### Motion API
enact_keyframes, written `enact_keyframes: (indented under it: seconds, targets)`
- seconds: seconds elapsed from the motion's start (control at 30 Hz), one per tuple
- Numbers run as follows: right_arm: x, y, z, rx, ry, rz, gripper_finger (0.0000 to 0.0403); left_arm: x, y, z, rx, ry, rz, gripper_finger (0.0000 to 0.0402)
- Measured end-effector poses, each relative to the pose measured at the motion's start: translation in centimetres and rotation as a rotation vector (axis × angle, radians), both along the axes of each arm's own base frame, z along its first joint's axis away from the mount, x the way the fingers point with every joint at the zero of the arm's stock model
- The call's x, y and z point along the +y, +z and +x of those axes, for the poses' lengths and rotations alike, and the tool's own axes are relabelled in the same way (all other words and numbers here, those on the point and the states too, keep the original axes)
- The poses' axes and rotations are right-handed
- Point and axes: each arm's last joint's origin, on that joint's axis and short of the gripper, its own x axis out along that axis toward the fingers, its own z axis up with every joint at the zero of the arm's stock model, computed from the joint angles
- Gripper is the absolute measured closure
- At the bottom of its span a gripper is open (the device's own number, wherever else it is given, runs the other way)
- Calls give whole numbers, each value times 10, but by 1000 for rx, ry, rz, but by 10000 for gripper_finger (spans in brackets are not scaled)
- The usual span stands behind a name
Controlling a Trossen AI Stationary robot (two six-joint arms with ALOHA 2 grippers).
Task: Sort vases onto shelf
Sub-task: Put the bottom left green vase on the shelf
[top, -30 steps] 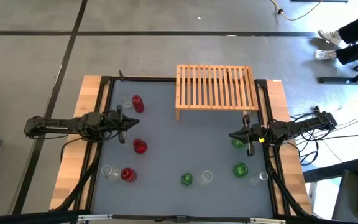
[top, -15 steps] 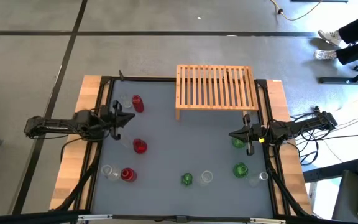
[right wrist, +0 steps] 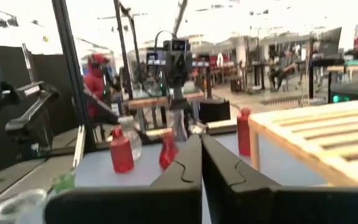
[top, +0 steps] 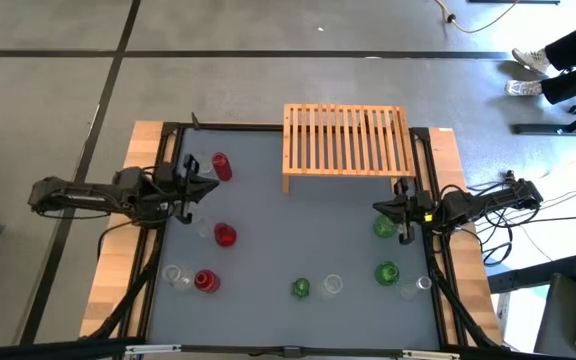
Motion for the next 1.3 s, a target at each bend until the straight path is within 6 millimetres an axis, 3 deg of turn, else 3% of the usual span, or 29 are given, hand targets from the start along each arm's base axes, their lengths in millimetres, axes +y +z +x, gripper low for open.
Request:
enact_keyframes:
  seconds: [0.27, 0.6, 0.8, 1.03, 1.3]
  targets:
    - [-4, 8, -2, -81, -124, 47, 403, -21, 35, 55, 146, -119, 9, 401]
    - [-4, 18, -5, -167, -97, 45, 403, -75, 61, 130, 299, -196, 32, 401]
    - [0, 31, 0, -148, -7, 11, 403, -117, 60, 172, 459, -138, 5, 401]
    - [8, 36, 19, -32, 48, -45, 403, -170, 51, 214, 552, -172, 40, 401]
    - [16, 45, 38, 18, 115, -97, 403, -193, 30, 252, 578, -185, 75, 401]
